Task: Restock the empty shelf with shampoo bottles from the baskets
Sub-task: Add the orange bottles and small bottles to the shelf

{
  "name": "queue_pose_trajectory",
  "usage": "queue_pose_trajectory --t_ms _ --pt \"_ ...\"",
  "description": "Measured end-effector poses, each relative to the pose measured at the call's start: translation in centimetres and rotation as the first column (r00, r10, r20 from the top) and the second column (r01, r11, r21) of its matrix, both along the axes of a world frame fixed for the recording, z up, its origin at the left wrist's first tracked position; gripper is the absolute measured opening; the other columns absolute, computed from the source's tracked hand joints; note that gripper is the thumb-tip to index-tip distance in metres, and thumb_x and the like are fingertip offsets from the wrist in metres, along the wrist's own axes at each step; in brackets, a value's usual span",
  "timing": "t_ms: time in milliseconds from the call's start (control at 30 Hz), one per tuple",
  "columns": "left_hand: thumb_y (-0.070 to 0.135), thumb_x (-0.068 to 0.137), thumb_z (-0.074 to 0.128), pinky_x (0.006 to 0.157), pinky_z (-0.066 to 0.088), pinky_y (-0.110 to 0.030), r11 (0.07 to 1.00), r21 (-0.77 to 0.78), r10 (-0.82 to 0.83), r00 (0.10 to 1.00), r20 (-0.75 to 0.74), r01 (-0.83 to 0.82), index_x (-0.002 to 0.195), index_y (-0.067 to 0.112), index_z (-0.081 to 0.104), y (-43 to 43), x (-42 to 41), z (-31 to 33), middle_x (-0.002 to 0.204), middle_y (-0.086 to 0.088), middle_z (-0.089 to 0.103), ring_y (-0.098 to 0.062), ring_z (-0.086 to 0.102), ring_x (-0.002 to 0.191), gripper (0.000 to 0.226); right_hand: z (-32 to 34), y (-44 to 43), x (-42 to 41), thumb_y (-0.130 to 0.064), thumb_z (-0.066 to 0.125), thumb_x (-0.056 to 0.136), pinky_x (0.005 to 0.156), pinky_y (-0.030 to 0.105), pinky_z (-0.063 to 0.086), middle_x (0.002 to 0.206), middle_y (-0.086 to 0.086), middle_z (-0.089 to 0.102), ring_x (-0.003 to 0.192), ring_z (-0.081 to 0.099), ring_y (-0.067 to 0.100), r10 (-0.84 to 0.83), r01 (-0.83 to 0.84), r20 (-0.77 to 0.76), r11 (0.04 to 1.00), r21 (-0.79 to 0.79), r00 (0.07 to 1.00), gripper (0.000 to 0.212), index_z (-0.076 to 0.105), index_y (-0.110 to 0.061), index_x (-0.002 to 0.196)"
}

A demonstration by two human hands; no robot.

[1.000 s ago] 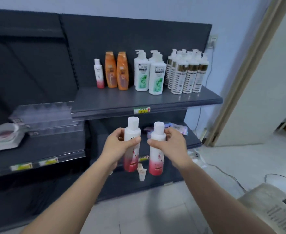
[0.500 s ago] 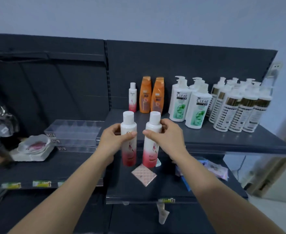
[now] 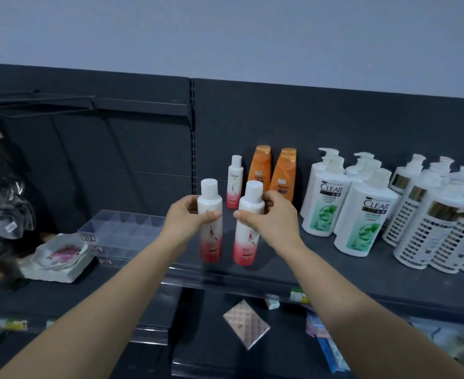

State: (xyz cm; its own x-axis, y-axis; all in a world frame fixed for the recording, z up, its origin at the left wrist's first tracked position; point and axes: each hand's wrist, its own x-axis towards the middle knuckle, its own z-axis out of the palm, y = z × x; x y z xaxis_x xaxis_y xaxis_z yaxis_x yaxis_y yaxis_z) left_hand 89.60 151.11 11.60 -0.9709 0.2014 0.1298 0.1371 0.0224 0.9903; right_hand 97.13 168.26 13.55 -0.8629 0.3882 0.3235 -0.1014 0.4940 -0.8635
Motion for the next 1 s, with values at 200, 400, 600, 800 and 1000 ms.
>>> queue_pose_trajectory --t_ms 200,400,600,800,1000 --pt "0.011 0.073 0.082 0.088 0.052 -0.035 1.000 -0.015 -0.017 1.000 0.012 0.017 0.101 0.016 0.063 0.8 -6.5 -1.0 0.100 -0.001 0.070 -0.019 0.066 0.097 0.035 -1.4 0.5 -5.4 -0.033 0.090 0.064 0.087 0.033 0.054 0.105 -0.008 0.066 0.096 0.063 0.010 -0.045 0.045 0.010 0.999 0.020 0.999 0.055 0.062 -0.018 0.110" --pt "0.005 0.075 0.080 0.089 0.051 -0.032 0.997 -0.022 -0.078 0.997 0.009 0.078 0.112 0.009 0.062 1.9 -13.3 -1.4 0.105 -0.003 0.069 -0.018 0.064 0.101 0.042 -2.9 0.9 -11.4 -0.034 0.090 0.062 0.079 0.026 0.051 0.101 -0.007 0.067 0.091 0.063 0.007 -0.109 0.108 0.017 0.994 0.033 0.994 0.051 0.061 -0.020 0.102" --pt "0.005 0.075 0.080 0.093 0.050 -0.032 0.989 -0.066 -0.131 0.991 0.013 0.131 0.108 0.014 0.062 3.0 -19.2 -2.2 0.107 0.000 0.069 -0.016 0.064 0.102 0.039 -4.5 1.5 -16.5 -0.043 0.090 0.057 0.087 0.040 0.056 0.105 -0.008 0.068 0.097 0.066 0.010 -0.157 0.157 0.031 0.988 0.013 0.987 0.060 0.062 -0.025 0.106" --pt "0.004 0.076 0.078 0.091 0.051 -0.035 0.979 -0.071 -0.190 0.982 0.022 0.191 0.105 0.017 0.062 4.0 -23.0 -2.8 0.103 0.002 0.068 -0.017 0.063 0.100 0.036 -5.3 2.0 -19.6 -0.038 0.090 0.061 0.087 0.039 0.056 0.106 -0.008 0.067 0.097 0.065 0.010 -0.194 0.194 0.030 0.981 -0.005 0.981 0.053 0.060 -0.026 0.103" --pt "0.007 0.078 0.078 0.093 0.051 -0.034 0.967 -0.079 -0.243 0.970 -0.026 0.241 0.104 0.027 0.062 4.8 -24.7 -3.4 0.105 0.008 0.068 -0.009 0.063 0.101 0.036 -5.9 2.5 -20.8 -0.044 0.087 0.059 0.085 0.041 0.057 0.104 -0.009 0.067 0.096 0.065 0.010 -0.211 0.211 0.020 0.977 0.012 0.977 0.055 0.060 -0.027 0.104"
